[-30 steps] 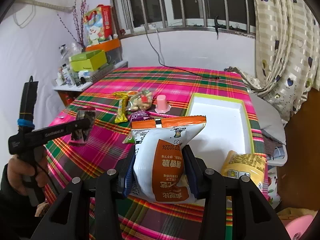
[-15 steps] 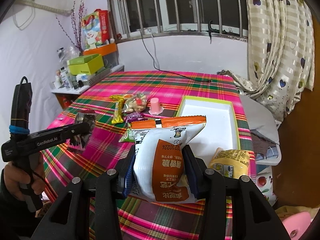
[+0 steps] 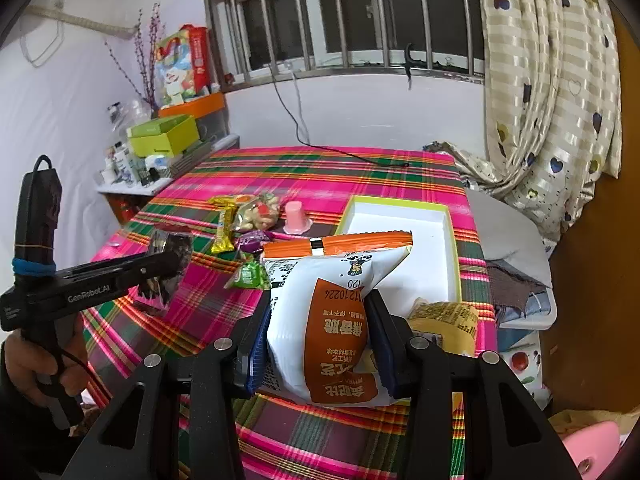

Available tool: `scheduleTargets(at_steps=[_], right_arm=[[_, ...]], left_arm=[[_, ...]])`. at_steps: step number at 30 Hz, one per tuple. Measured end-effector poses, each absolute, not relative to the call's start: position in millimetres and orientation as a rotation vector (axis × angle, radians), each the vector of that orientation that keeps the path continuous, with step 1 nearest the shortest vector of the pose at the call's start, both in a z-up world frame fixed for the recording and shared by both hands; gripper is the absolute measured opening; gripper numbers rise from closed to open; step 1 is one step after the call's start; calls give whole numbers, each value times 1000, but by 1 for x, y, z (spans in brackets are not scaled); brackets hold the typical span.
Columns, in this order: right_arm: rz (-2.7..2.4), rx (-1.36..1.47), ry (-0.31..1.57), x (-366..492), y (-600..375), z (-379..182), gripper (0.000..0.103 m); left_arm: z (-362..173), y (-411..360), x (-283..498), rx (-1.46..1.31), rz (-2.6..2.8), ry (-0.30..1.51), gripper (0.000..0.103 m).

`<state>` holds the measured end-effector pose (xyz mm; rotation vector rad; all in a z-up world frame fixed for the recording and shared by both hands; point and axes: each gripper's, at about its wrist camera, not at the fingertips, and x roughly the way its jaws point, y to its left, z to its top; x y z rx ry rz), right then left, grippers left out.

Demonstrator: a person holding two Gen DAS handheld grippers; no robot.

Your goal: Organize snacks

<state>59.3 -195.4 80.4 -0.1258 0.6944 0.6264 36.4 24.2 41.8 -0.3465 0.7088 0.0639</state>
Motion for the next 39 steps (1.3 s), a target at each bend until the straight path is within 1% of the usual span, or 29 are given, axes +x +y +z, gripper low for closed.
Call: scheduleTargets(at_steps=[7,18,30,34,35,39], right_arm=[[596,-102,705,72,-210,75,42],[539,-46,753,126,-233,57,42],[522,-54,806,180,-225,41,42],[522,-38,852,193,-225,28,44],[527,-28,859,195,-226,26,47],[521,-38,868,192,-228,24,50]], left_arm=[[43,14,46,-329,36,724,37],[45,-10,74,-289,-17,745,37],[43,-23,96,-268,-43,774,37],[40,-26,102,-265,-51,787,37],[39,-28,104,-263,-55,791,37],[37,-35,110,-256,-73,806,37]])
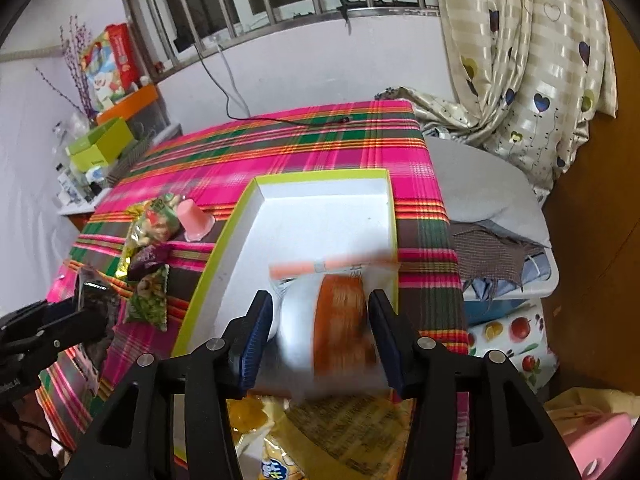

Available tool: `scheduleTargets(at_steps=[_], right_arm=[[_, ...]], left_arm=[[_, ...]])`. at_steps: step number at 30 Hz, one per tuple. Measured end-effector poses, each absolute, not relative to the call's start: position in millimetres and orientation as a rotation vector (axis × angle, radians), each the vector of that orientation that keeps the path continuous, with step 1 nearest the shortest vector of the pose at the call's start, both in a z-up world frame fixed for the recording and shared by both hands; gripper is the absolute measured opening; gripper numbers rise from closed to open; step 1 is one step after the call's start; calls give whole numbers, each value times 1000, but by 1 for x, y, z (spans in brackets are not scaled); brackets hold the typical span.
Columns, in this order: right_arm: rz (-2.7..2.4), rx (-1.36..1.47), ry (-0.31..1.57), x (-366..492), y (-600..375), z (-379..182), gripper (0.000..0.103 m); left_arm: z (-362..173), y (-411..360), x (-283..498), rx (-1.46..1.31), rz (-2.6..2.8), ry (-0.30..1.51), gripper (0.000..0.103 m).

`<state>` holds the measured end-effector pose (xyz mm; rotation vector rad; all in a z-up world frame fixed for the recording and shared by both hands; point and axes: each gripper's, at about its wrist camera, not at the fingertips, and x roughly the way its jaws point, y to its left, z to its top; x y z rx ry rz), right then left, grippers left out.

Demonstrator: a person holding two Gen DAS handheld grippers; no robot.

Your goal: Organize snacks

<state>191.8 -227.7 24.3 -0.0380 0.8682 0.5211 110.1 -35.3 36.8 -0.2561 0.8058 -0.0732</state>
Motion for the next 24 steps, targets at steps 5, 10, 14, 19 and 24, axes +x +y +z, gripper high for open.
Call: scheduleTargets(at_steps=[5,10,14,19,24], right_arm=[[515,-5,855,180,-241,28,51],[499,82,796,163,-271,42,50],[449,104,776,152,-291,44,20],[432,108,841,149,-298,25,14],[466,88,846,146,-287,23,14]], left_arm=[[33,-49,120,-248,-110,830,37],[28,-64,130,-246,-153,856,37],[23,-79,138,-250,-202,879,37],[12,-96,144,-241,-243,916,37],[0,-104,146,-256,-264,973,38]])
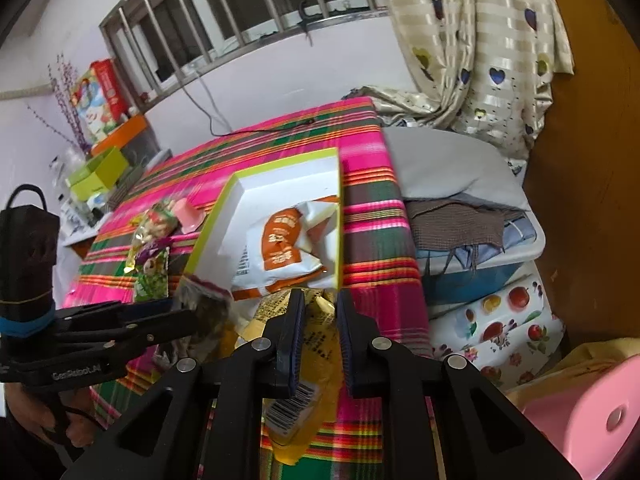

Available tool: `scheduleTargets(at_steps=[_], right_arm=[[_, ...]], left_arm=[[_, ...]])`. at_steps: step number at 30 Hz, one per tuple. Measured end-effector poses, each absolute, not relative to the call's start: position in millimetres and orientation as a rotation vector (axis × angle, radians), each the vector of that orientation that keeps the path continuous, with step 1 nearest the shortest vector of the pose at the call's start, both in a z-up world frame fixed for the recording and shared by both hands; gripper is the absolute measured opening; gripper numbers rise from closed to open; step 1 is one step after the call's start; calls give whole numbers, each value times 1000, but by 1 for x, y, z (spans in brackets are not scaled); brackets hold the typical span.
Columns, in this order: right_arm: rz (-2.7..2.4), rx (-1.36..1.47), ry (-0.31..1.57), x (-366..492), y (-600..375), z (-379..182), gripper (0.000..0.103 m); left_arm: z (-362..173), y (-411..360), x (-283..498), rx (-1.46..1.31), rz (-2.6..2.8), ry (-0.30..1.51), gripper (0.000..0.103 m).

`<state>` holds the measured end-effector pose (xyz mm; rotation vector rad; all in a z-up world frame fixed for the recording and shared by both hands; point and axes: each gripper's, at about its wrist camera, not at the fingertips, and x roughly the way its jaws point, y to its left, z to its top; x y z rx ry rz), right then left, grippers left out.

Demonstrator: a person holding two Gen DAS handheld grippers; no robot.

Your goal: Organize snacks

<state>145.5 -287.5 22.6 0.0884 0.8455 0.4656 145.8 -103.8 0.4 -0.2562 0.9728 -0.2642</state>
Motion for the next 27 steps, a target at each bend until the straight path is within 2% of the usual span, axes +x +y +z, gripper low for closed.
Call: scheduleTargets(at_steps=[1,3,5,12,19,27], right_arm=[[470,83,848,146,-285,22,14],[475,75,850,145,-281,21,14],[476,63,850,143,-278,21,16],[480,48,842,129,-275,31,22],[512,12,809,99,-261,47,35],[527,-36,805,75,-240,50,35]], left_arm=[[1,-104,145,-255,-264,971,39],[6,-104,139,-241,-264,953,47],[10,-103,133,-238,-268,940,49],[14,-94,116,-240,-263,927,49],[24,-72,95,-275,-235,882,49],[26,-40,64,-337,-194,847,49]])
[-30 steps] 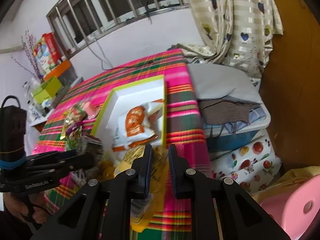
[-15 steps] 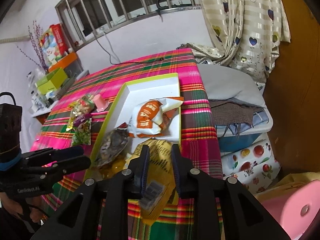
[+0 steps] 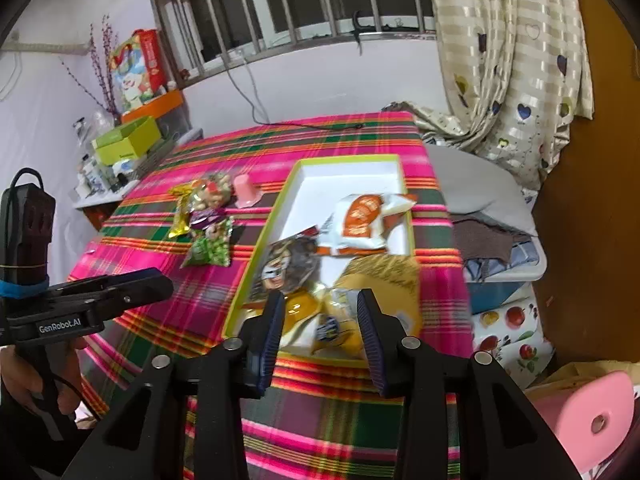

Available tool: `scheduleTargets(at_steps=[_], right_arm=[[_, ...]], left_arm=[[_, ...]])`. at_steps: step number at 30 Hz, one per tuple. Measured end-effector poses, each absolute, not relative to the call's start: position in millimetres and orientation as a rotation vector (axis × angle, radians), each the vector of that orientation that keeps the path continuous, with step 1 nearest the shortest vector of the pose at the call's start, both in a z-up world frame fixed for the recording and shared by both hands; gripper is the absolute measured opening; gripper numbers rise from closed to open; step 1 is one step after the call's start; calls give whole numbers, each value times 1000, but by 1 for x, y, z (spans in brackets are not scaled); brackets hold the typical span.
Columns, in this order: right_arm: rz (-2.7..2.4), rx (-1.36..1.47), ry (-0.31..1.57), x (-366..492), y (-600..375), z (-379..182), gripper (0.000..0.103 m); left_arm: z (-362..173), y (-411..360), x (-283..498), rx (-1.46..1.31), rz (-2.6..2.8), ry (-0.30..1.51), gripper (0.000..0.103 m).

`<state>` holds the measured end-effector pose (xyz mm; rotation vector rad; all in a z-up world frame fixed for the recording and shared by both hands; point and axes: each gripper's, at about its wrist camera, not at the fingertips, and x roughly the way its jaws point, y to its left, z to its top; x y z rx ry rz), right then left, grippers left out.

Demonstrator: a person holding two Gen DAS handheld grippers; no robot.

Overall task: Organize snacks
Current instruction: 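Open the left gripper to drop the biscuit packet into the box, then withdraw both grippers from the box back over the remaining snacks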

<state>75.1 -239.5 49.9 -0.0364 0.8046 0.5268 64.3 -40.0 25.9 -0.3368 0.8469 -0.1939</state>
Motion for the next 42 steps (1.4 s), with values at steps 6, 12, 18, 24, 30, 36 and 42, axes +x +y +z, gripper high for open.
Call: scheduleTargets(at_steps=[6,12,18,24,30,36,42], right_arm=[[557,-124,871,83,-198,19,22],[570,-182,927,87,-169,-11,20],[647,-197,925,76,-163,-12,20],[729,-207,925,61,-158,-14,19],[746,-218,934,51,-158,-13,19],[721,-227,931,44,-163,-9,22],[739,-216,854,28,-162,16,39]], left_arm=[[25,-16,44,-361,-140,833,49],[25,5,25,-382,-89,816,49],[19,21,13,-409,-55,813,49],[13,25,6,-425,-49,815,49],[8,27,0,-430,-50,818,49],[7,27,-5,-418,-45,815,49],[8,27,-6,-407,-17,809,49]])
